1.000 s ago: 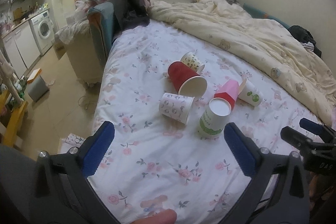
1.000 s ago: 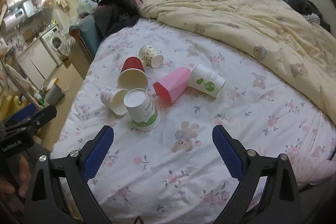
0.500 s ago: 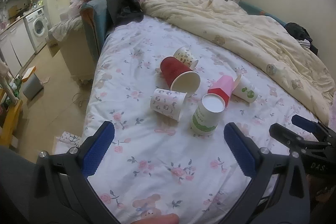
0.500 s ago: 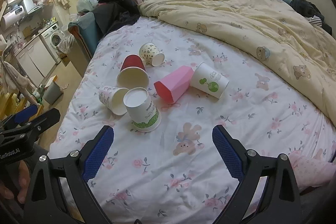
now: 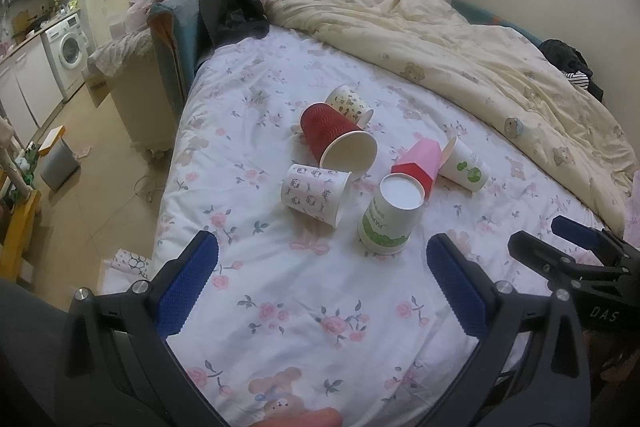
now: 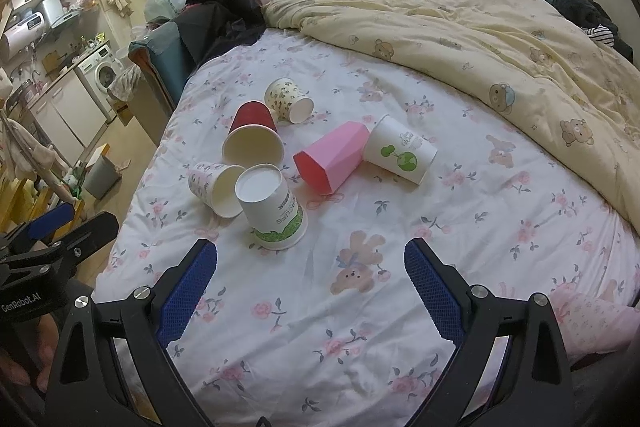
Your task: Flip cup upside down
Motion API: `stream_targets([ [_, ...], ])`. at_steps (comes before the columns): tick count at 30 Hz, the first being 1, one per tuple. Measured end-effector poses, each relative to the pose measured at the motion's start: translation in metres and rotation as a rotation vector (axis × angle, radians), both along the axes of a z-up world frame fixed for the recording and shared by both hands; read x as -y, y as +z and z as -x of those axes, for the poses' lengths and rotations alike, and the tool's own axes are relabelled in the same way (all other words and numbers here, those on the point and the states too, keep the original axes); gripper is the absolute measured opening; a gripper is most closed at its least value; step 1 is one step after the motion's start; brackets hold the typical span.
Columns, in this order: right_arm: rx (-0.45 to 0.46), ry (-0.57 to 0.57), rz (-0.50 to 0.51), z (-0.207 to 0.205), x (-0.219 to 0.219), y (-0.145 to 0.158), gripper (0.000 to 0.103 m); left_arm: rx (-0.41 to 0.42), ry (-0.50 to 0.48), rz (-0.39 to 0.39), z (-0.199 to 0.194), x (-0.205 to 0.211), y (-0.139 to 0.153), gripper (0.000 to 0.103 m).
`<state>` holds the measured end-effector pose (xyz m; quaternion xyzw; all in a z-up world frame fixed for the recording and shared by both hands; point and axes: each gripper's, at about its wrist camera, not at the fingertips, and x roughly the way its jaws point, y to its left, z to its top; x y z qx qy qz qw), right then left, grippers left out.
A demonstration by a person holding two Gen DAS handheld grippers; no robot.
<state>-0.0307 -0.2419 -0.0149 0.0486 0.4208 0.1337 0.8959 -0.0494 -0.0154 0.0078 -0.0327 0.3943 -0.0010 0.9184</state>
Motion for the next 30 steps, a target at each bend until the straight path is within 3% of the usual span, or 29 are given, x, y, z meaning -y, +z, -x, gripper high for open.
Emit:
stream_targets([
  [30,-0.012,0.014,-0.006,0.0000,-0.0079,-0.0002,0.097,-0.001,0.005,-0.005,-0.0002,0.0027,-0.0017,0.103],
])
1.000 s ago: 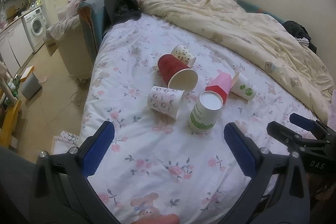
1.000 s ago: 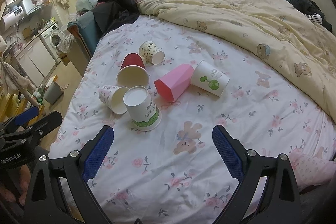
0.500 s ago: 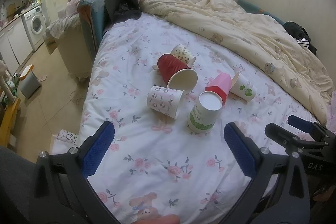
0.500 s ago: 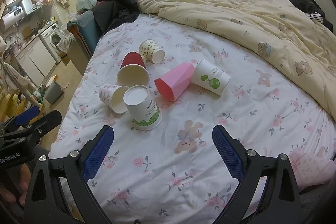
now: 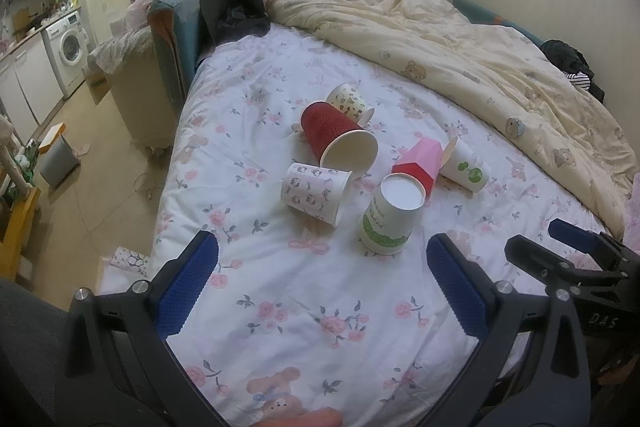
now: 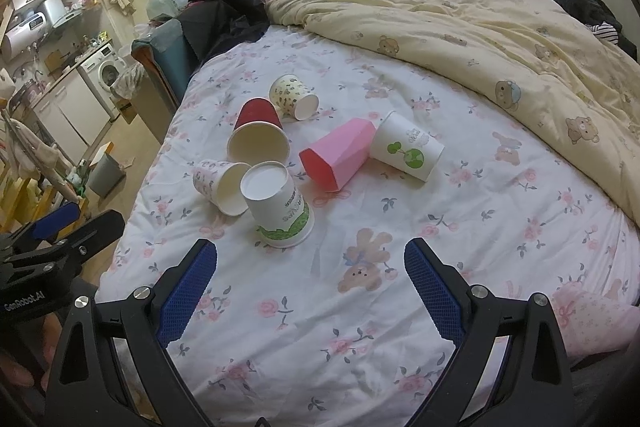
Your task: Flip cup upside down
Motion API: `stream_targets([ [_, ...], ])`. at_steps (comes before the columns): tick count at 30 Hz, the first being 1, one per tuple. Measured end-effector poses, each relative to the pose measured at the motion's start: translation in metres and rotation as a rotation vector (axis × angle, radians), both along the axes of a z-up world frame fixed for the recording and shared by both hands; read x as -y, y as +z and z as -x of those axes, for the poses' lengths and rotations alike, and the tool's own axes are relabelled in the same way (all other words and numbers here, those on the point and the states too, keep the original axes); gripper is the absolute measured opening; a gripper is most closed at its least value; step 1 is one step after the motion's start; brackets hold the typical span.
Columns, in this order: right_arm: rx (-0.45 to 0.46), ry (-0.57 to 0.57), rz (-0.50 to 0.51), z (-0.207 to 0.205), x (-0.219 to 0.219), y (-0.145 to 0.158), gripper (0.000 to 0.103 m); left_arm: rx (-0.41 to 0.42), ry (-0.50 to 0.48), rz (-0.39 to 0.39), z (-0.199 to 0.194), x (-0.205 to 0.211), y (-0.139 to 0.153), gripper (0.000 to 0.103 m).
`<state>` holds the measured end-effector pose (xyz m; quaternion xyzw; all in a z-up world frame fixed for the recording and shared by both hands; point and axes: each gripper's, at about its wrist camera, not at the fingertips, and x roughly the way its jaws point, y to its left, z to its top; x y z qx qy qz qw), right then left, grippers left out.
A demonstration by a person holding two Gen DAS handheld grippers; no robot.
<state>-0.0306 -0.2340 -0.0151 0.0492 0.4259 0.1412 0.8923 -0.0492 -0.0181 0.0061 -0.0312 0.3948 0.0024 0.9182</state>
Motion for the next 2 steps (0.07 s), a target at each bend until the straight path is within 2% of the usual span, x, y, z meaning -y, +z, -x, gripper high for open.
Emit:
stream_targets([
  [2,0.002,0.003,0.000,0.0000,-0.0006,0.0007,0.097,-0.001,0.005,0.001,0.0005,0.0005,-0.0009,0.103],
])
